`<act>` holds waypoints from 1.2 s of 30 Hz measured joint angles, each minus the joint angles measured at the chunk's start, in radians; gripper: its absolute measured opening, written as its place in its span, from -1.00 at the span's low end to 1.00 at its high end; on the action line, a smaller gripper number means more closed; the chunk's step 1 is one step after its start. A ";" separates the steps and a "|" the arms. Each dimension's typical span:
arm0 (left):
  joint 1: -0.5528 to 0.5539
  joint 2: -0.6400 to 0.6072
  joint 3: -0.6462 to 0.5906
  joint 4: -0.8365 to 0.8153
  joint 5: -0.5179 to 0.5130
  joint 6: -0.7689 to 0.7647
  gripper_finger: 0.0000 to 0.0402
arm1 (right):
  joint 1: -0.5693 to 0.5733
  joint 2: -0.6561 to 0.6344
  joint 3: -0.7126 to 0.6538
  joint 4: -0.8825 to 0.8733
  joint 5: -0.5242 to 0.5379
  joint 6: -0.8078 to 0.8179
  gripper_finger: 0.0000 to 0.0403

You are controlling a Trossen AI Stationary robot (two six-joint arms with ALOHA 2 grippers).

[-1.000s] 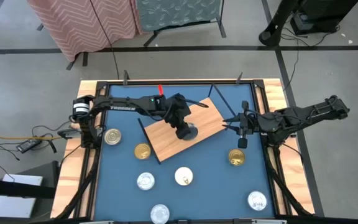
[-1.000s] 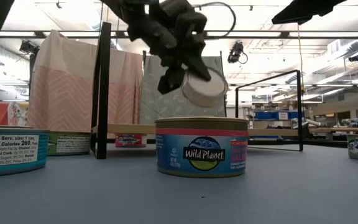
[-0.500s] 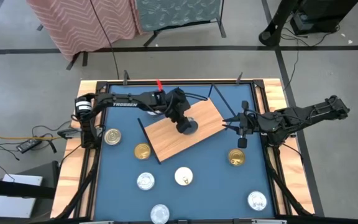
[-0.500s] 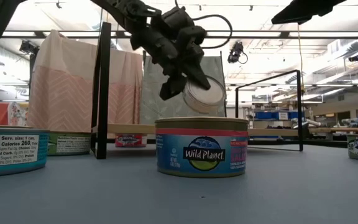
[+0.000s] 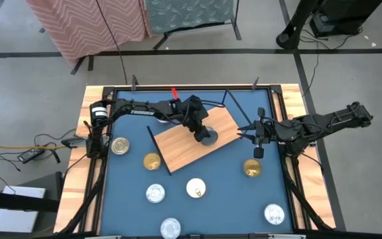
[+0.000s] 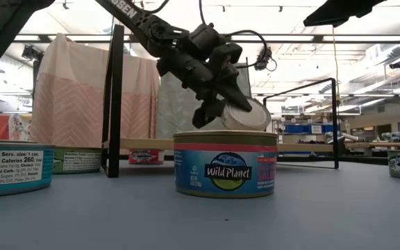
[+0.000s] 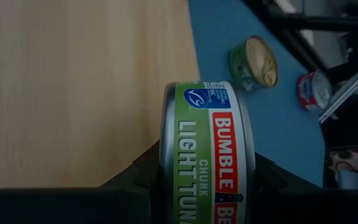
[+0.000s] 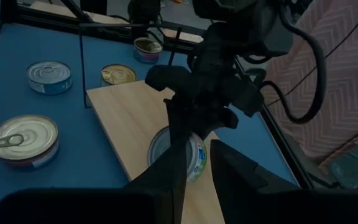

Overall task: Stack canned seafood by type on shelf
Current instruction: Put the green tuna can on the shelf

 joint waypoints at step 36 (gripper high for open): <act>0.000 -0.007 0.000 -0.054 -0.201 0.208 0.37 | 0.000 0.000 0.000 -0.002 -0.001 0.000 -0.57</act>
